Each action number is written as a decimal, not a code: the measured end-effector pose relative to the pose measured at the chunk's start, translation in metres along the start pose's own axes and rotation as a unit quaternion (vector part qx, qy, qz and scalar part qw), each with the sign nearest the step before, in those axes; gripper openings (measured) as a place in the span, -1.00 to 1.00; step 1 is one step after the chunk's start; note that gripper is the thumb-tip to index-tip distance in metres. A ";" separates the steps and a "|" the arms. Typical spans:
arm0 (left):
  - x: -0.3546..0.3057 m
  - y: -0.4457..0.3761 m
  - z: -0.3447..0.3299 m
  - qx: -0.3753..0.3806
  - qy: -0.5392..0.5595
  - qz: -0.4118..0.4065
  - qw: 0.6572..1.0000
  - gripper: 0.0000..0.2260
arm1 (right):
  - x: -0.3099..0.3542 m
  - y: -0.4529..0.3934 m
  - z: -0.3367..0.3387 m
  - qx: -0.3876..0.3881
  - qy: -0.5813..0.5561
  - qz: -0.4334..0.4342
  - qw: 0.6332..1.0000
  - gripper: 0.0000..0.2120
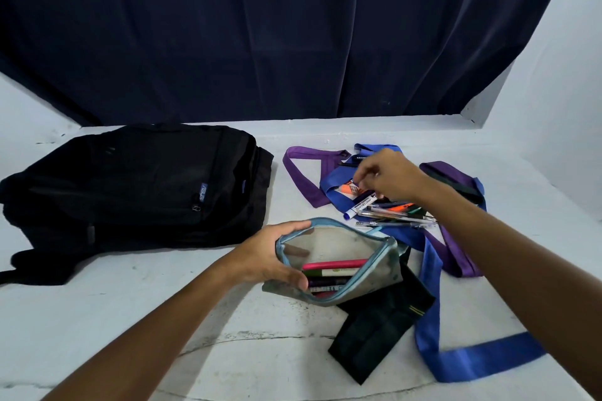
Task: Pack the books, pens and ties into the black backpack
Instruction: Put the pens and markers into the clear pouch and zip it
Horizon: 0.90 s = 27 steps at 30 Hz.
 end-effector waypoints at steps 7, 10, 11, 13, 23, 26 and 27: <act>-0.001 0.000 0.001 -0.007 -0.001 0.002 1.000 0.08 | -0.087 -0.008 -0.042 0.078 0.084 -0.077 0.990 -0.73; -0.003 -0.001 0.001 -0.009 -0.005 -0.002 1.000 0.02 | -0.095 -0.009 -0.052 0.096 0.125 -0.107 0.982 -0.82; -0.003 -0.001 0.001 -0.010 -0.005 -0.003 1.000 0.01 | -0.094 -0.009 -0.053 0.096 0.149 -0.108 0.978 -0.85; -0.003 -0.001 0.001 -0.011 -0.006 -0.003 1.000 0.01 | -0.090 -0.009 -0.055 0.094 0.194 -0.100 0.971 -0.82; -0.001 -0.001 -0.001 0.001 0.019 -0.002 1.000 0.12 | -0.037 0.003 -0.011 -0.010 -0.046 0.026 0.999 -0.89; -0.003 0.000 -0.004 0.006 0.021 -0.005 1.000 0.12 | 0.000 0.016 0.006 -0.032 -0.282 0.072 0.956 -0.95; -0.003 0.001 -0.004 0.005 0.022 -0.007 1.000 0.12 | 0.012 0.018 0.005 -0.024 -0.333 0.084 0.939 -0.94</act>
Point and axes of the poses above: each hand's wrist, its own y-axis away from the middle knuckle, its own z-axis out of the back of the hand, x = y × z, the point moved 9 cm from there along -y, towards the middle knuckle, and after that the axes turned 15 degrees about x, right-handed, at the moved point
